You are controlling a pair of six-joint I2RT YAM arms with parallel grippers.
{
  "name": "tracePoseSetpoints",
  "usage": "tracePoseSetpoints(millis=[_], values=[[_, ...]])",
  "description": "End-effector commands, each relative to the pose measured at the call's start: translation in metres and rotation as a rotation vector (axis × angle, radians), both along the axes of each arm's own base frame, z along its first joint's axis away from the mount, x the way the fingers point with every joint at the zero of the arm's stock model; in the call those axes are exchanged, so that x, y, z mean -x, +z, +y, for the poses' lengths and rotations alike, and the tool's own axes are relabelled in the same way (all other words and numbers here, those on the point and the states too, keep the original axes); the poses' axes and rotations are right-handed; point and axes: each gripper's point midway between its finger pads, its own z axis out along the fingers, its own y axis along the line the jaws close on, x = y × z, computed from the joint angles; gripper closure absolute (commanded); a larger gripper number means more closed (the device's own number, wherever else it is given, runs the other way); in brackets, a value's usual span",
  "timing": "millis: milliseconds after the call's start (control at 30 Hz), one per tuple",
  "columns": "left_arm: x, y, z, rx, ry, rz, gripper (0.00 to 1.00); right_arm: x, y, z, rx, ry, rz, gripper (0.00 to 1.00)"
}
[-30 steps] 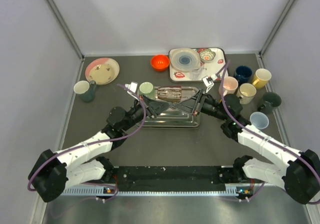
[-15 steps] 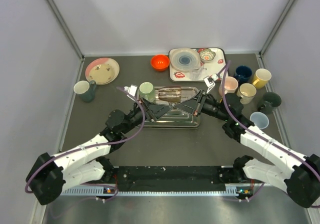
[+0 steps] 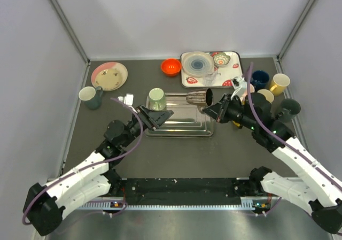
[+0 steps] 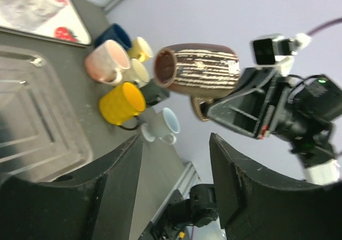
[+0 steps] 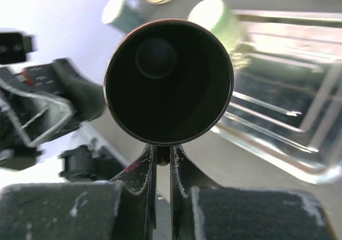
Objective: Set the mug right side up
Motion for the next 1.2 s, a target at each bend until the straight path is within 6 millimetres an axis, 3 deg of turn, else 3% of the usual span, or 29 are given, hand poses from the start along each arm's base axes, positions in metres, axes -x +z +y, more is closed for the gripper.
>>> tracePoseSetpoints(millis=[0,133,300,467,500,700,1000,1167], values=[[-0.015,-0.033,0.025,-0.106,0.152,0.063,0.42,-0.018,-0.016,-0.066,0.371,-0.238,-0.037,1.0],[-0.026,-0.049,0.044,-0.165,0.269,0.108,0.42,-0.037,-0.032,-0.095,0.552,-0.368,-0.003,1.0],[-0.028,-0.061,0.049,-0.261,0.297,0.147,0.41,-0.063,-0.044,-0.101,0.631,-0.434,0.047,1.0],[-0.035,-0.08,0.063,-0.388,0.363,0.205,0.42,-0.098,-0.074,-0.111,0.728,-0.478,0.141,1.0],[-0.033,-0.092,0.069,-0.441,0.376,0.249,0.42,-0.103,-0.077,-0.117,0.733,-0.497,0.156,1.0],[-0.035,-0.101,0.081,-0.51,0.429,0.256,0.43,-0.14,-0.106,-0.139,0.786,-0.559,0.254,1.0],[-0.032,-0.11,0.079,-0.516,0.406,0.268,0.43,-0.175,-0.152,-0.137,0.866,-0.516,0.362,1.0],[-0.03,-0.116,0.08,-0.523,0.405,0.28,0.43,-0.186,-0.161,-0.141,0.91,-0.514,0.379,1.0]])
